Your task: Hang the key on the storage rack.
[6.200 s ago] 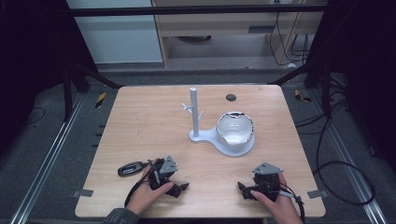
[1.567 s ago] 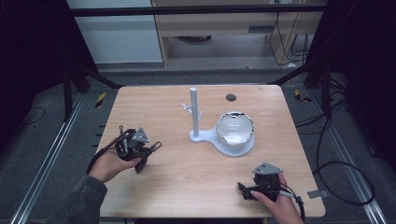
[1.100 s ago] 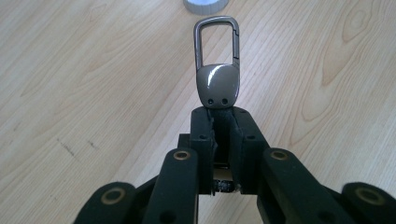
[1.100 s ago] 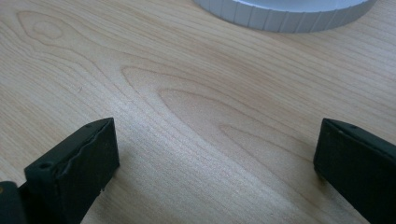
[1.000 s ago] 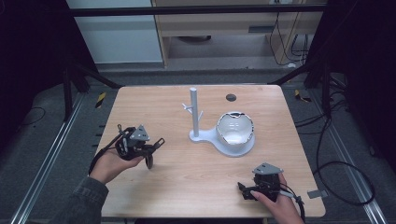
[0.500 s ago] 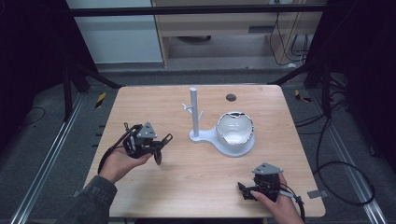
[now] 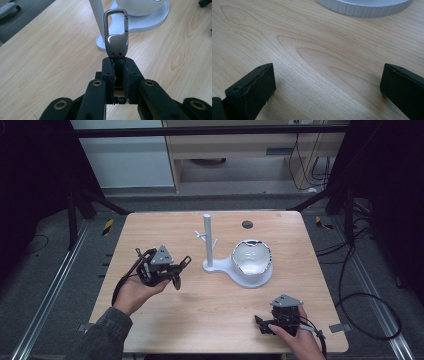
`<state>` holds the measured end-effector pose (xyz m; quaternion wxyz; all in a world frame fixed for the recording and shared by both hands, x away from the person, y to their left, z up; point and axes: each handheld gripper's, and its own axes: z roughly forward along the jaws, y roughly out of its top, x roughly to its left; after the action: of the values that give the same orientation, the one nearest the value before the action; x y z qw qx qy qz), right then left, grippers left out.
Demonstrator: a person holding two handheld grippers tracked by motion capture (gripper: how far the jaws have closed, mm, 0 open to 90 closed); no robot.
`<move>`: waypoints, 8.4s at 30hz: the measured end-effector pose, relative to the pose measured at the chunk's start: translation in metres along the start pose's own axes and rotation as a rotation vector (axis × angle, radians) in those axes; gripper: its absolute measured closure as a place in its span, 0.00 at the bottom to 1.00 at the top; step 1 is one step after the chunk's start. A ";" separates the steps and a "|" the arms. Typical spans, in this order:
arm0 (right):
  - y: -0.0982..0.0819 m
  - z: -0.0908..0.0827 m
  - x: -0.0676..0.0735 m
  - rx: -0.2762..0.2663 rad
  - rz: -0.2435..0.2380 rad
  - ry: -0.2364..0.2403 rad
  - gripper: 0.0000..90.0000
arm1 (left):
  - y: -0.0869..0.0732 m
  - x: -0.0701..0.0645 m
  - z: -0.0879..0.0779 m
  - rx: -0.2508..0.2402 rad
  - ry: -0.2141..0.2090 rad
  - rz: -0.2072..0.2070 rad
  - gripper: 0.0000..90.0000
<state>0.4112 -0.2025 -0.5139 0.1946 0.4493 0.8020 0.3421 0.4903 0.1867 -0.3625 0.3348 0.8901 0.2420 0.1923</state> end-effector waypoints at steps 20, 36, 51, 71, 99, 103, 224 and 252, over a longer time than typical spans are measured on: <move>0.000 0.000 0.000 0.000 -0.001 0.001 0.00 | 0.030 -0.004 -0.005 -0.122 0.079 -0.061 0.89; 0.000 0.000 0.000 0.001 -0.003 0.001 0.00 | 0.034 0.000 -0.001 -0.165 0.113 -0.093 0.89; 0.000 -0.001 0.000 0.004 0.005 0.010 0.00 | 0.049 0.004 0.012 -0.190 0.107 -0.147 0.89; 0.000 -0.001 0.000 0.003 0.001 0.011 0.00 | 0.050 0.007 0.028 -0.174 0.119 -0.163 0.89; -0.001 -0.001 0.000 0.000 -0.006 0.006 0.00 | 0.052 0.006 0.054 -0.153 0.117 -0.179 0.89; -0.001 -0.001 0.000 0.000 -0.006 0.007 0.00 | 0.052 0.006 0.056 -0.151 0.114 -0.181 0.89; -0.001 -0.001 0.000 0.001 -0.007 0.009 0.00 | 0.016 -0.081 0.060 -0.152 -0.055 -0.085 0.07; -0.001 -0.001 0.001 0.001 -0.006 0.008 0.00 | -0.075 -0.055 0.044 -0.031 0.022 -0.156 0.06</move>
<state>0.4097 -0.2028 -0.5137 0.1922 0.4456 0.8043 0.3429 0.4453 0.1834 -0.4554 0.3599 0.8611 0.3113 0.1793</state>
